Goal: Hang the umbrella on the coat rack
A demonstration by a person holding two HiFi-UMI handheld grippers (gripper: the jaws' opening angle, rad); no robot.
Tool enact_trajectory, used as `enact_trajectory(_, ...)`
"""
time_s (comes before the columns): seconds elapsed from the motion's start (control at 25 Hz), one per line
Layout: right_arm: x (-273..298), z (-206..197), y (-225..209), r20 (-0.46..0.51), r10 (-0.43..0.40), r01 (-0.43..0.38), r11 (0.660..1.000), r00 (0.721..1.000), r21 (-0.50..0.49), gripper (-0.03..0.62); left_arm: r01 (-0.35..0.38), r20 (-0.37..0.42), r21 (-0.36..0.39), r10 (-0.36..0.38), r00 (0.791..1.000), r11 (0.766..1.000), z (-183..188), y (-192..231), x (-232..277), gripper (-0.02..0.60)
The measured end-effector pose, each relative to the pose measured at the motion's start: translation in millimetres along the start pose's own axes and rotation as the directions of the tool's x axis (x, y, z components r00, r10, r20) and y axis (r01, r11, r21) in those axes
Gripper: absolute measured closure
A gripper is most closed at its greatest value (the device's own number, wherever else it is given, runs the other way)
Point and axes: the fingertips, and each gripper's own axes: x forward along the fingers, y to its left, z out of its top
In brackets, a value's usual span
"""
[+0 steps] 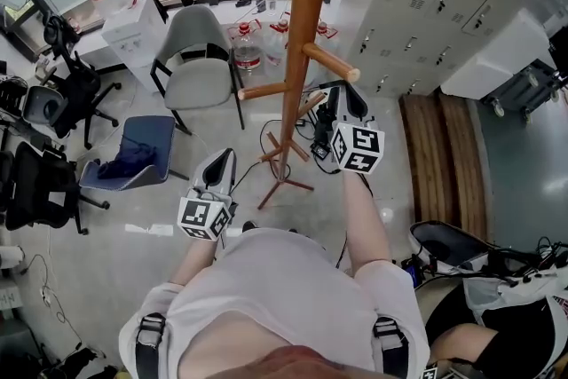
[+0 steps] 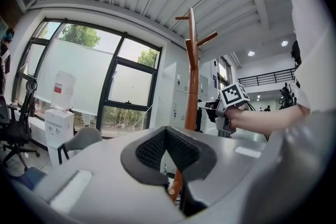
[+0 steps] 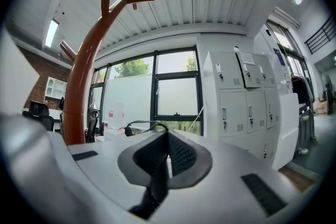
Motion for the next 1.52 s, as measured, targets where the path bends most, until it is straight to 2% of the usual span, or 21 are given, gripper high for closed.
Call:
enact_trajectory(0.36, 2.0, -29.0, 7.7, -0.047, -0.015, 0.016, 1.0, 0.999, 0.023, 0.586, 0.011, -0.007, -0.011, -0.011, 1.0, 1.0, -7.5, -2.8, -4.1, 0.572)
enact_trajectory(0.88, -13.4, -38.6, 16.9, -0.061, -0.005, 0.008, 0.999, 0.998, 0.046, 0.586, 0.02, -0.012, -0.012, -0.021, 1.0, 1.0, -7.2, -4.9, -0.1, 0.572)
enact_trajectory(1.52, -34.5, -68.3, 39.2, -0.125, 0.052, -0.045, 0.997, 0.991, 0.056, 0.586, 0.047, -0.015, -0.009, -0.047, 0.999, 0.999, -10.9, -10.6, -0.4, 0.572)
